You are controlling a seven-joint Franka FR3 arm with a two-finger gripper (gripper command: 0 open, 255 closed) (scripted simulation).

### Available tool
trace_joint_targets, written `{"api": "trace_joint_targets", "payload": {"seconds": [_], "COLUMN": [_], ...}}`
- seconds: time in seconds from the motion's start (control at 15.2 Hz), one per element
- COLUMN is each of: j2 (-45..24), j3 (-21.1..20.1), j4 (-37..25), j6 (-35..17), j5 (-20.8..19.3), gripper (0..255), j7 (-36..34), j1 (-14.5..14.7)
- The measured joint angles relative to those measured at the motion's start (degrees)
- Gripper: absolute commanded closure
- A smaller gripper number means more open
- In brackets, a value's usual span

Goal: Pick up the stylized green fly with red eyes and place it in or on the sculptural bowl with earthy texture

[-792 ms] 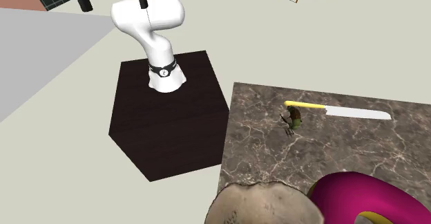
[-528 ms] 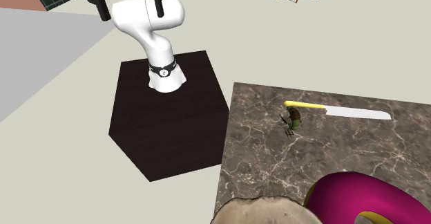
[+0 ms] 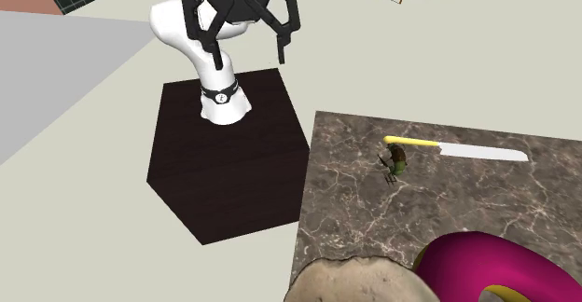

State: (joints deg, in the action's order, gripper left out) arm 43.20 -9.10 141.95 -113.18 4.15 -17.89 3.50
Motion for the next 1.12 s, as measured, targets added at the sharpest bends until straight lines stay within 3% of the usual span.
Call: {"api": "trace_joint_targets", "payload": {"seconds": [0.59, 0.86, 1.12], "j2": [-8.4, -13.9, -21.2], "j3": [-10.5, -16.0, -21.9], "j4": [3.6, 3.4, 1.5], "j6": [-14.8, -21.4, -27.8], "j5": [3.1, 2.8, 0.0], "gripper": [0, 0, 0], "j7": [-9.9, -15.3, -21.3], "j1": [2.5, 2.5, 0.7]}}
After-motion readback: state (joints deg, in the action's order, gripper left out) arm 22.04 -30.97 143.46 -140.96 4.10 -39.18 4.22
